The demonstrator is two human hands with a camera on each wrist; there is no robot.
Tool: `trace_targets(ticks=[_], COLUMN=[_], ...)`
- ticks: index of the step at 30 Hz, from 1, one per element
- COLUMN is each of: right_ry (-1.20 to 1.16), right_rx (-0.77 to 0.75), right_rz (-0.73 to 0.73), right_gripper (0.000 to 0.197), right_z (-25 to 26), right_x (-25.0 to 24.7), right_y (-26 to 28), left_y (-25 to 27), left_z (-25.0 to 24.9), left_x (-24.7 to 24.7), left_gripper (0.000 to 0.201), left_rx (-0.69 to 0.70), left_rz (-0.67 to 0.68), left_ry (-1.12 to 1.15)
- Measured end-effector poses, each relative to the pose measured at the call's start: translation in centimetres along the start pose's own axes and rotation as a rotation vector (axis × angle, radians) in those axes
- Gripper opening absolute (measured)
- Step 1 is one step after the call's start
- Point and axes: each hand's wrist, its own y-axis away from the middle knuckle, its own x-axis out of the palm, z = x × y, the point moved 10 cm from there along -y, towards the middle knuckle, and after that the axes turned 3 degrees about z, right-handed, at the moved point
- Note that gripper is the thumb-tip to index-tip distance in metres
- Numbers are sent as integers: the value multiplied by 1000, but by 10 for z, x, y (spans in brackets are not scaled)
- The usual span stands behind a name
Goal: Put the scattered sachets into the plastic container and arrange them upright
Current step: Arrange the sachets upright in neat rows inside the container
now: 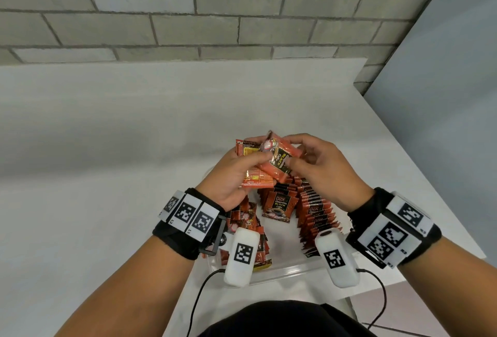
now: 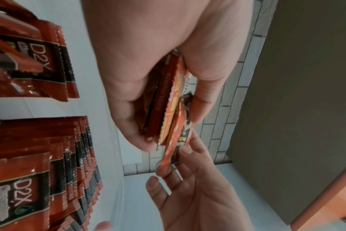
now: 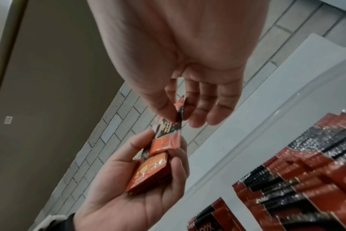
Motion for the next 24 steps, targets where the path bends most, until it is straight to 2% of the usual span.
trace_targets(ticks=[3,7,10,13,16,20,22,24], right_ry=[-68,-453,-564,-614,-580,-463,-275,51], right_rx=[70,306,318,324,338,306,267,215], right_rz=[-7,64,66,71,61,-18,-21,47], right_gripper=[35,26,14,9,7,5,9,10], right_z=[-3,-23,-22,-20,-21,-20,-19,-18], right_x=[1,18,13,7,4,-13,-21,-17], right_y=[-2,5,4,1,1,-1,0,2], left_y=[-1,-1,2,5,5,6,7,8], left_z=[-1,-8,-9,-12,-13,-13,-13,-14], left_x=[-3,-4,2,1,-2,-18,-32,-44], left_gripper=[32,45,35,38,47,32,22,16], left_rx=[20,105,102,128,127,64,39,37], left_rz=[-13,-1,45,48,13,-99,-183,-249], left_ry=[27,30,53,91,57,120,144,160])
